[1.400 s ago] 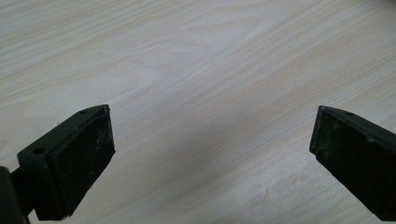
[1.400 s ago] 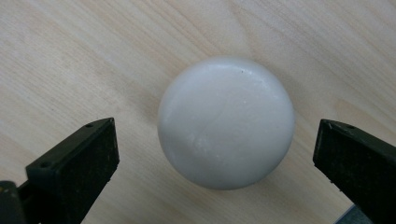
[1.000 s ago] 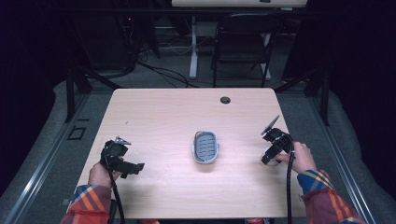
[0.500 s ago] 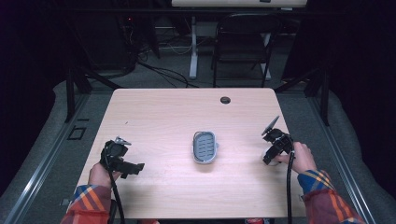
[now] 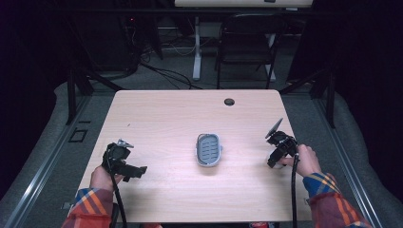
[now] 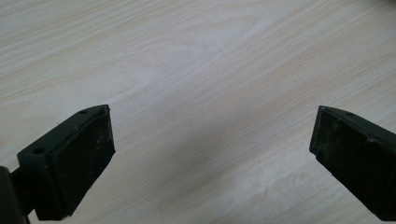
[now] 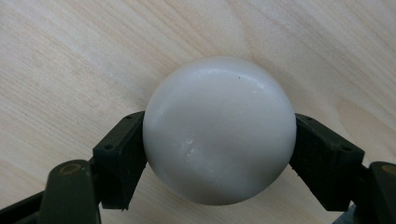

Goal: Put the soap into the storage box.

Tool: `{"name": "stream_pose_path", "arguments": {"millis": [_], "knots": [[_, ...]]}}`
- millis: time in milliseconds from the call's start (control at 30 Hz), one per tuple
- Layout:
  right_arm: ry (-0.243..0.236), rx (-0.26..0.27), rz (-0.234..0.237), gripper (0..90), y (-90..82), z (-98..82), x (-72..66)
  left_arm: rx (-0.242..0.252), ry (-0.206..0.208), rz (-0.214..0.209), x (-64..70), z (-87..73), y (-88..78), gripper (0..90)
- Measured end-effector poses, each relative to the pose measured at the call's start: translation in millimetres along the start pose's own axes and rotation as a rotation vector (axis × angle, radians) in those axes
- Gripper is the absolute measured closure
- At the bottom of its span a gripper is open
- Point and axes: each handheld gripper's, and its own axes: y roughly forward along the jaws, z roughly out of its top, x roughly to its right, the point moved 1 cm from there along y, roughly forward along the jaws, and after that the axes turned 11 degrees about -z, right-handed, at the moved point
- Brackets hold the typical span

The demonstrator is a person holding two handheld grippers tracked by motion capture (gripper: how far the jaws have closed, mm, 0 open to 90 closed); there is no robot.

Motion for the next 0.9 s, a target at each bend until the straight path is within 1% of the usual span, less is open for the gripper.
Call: {"name": "stream_pose_path", "arguments": {"millis": [33,67,100,233,267,300,367,400,433,467,500,533,600,633,667,700,733,767,800,833,867,900], "knots": [[-0.027,-0.023,-0.008,23.5,-1.5,0.6,1.4,0.000,0.000,-0.002,-0.2,0.1,0.3,0.0],[-0.030,-0.026,-0.008,23.5,-1.6,0.6,1.4,-0.001,0.000,0.000,0.1,0.1,0.4,0.0],[0.004,0.000,0.001,23.5,0.1,-0.8,-0.2,0.000,0.003,0.000,0.0,0.3,0.5,0.0],[-0.004,-0.003,-0.006,23.5,-2.8,-1.1,1.3,-0.001,0.000,0.000,0.3,0.1,0.2,0.0],[0.007,0.011,-0.003,23.5,-4.5,-1.3,0.2,0.000,0.003,0.001,0.1,0.2,0.5,0.0],[0.007,0.011,-0.003,23.5,-4.5,-1.3,0.2,-0.001,0.003,0.001,0.2,0.3,0.6,0.0],[-0.024,-0.010,-0.011,23.6,-8.6,-0.2,1.8,-0.001,0.002,0.001,0.3,0.3,0.6,0.0],[0.003,0.013,0.001,23.5,-8.1,-0.9,0.3,-0.002,0.003,0.001,0.2,0.2,0.6,0.0],[-0.018,0.000,-0.008,23.5,-10.2,-0.3,1.2,-0.002,-0.001,0.001,0.2,0.2,0.8,0.0],[0.025,0.040,0.008,23.6,-8.3,-1.7,-1.7,-0.003,0.003,0.000,-0.1,0.4,1.1,0.0],[-0.035,-0.011,-0.011,23.6,-13.1,0.3,1.1,-0.005,0.004,-0.001,-0.2,0.5,1.4,0.0],[-0.086,-0.050,-0.026,23.5,-16.8,2.6,3.3,-0.008,0.005,-0.001,-0.3,0.5,1.6,0.0],[-0.013,0.023,-0.001,23.5,-12.2,0.8,-3.0,-0.008,0.006,0.000,0.0,0.4,1.6,0.0],[-0.032,0.004,-0.007,23.6,-14.5,1.8,-3.5,-0.007,0.007,0.000,0.1,0.5,1.6,0.0],[-0.016,0.023,-0.002,23.6,-14.3,1.5,-5.8,-0.009,0.006,0.001,0.2,0.5,1.6,0.0],[-0.016,0.031,0.003,23.6,-15.3,1.6,-7.0,-0.011,0.006,0.001,0.3,0.6,1.6,0.0],[-0.050,0.010,-0.002,23.6,-20.0,3.2,-7.0,-0.009,0.007,0.002,0.6,0.6,1.5,0.0],[-0.050,0.010,-0.002,23.6,-20.0,3.2,-7.0,-0.009,0.007,0.002,0.6,0.6,1.5,0.0],[-0.026,0.037,0.003,23.5,-18.9,2.7,-9.4,-0.009,0.007,0.002,0.6,0.5,1.4,0.0],[-0.043,0.030,-0.001,23.6,-20.9,4.0,-9.7,-0.009,0.006,0.002,0.6,0.5,1.4,0.0],[-0.033,0.038,0.002,23.6,-21.1,4.8,-11.3,-0.009,0.006,0.002,0.5,0.5,1.4,0.0],[-0.052,0.028,0.001,23.6,-23.3,7.5,-11.9,-0.009,0.005,0.002,0.4,0.5,1.4,0.0]]}}
